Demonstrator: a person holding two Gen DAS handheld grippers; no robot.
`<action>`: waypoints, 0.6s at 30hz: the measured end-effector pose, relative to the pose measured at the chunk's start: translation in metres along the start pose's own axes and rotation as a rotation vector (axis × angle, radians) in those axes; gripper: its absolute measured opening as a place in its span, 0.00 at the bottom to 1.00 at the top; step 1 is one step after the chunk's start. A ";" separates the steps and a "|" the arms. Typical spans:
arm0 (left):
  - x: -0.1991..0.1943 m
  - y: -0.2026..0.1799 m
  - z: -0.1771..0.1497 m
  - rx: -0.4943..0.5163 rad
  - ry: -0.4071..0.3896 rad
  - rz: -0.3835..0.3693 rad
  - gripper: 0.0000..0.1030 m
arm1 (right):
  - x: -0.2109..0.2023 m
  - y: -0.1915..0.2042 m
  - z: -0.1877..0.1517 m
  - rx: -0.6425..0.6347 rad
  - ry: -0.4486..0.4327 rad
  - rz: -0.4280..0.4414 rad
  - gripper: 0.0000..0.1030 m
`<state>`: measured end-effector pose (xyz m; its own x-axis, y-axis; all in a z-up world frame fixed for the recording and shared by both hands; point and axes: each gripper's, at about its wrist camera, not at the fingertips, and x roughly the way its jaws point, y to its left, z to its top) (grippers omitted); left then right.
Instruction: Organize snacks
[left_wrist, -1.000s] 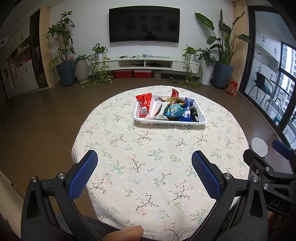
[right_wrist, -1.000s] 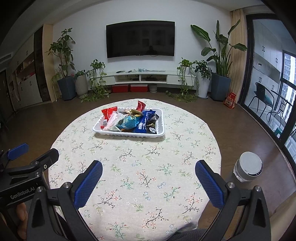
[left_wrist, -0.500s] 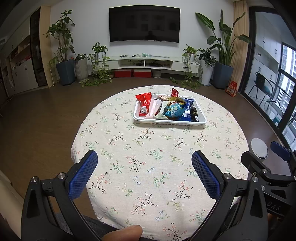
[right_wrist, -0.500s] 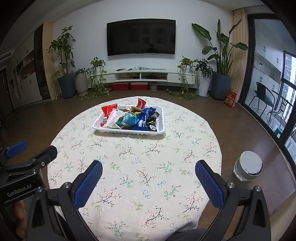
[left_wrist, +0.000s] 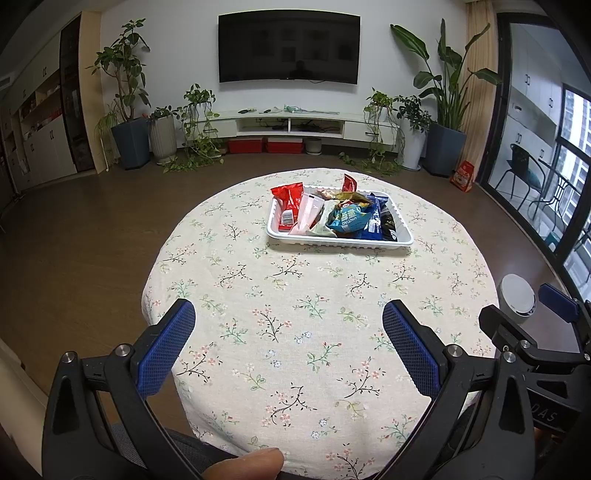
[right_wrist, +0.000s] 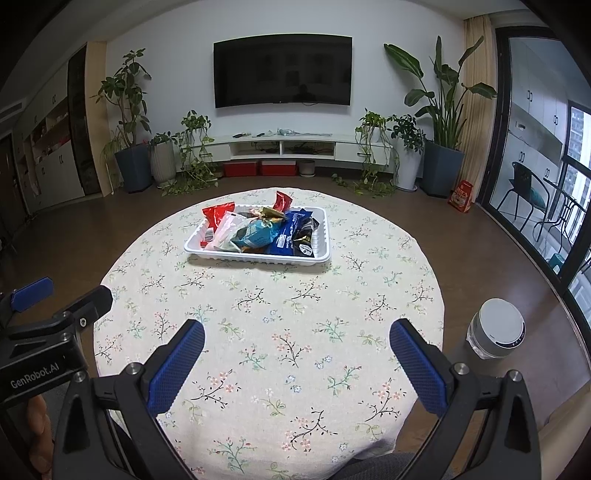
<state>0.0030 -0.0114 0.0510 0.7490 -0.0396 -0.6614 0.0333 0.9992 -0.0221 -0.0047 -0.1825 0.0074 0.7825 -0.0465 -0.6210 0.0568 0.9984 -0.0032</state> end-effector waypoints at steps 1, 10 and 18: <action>0.000 -0.001 0.000 -0.001 0.001 -0.001 1.00 | 0.000 -0.001 0.000 0.000 0.001 0.001 1.00; 0.000 0.000 -0.001 -0.003 0.000 0.000 1.00 | 0.001 0.000 0.000 -0.002 0.005 0.001 1.00; 0.000 0.000 -0.002 -0.003 -0.001 0.000 1.00 | 0.001 0.000 -0.001 -0.002 0.007 0.001 1.00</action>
<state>0.0016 -0.0111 0.0491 0.7495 -0.0398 -0.6608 0.0311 0.9992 -0.0248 -0.0042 -0.1822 0.0057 0.7781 -0.0455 -0.6265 0.0550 0.9985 -0.0042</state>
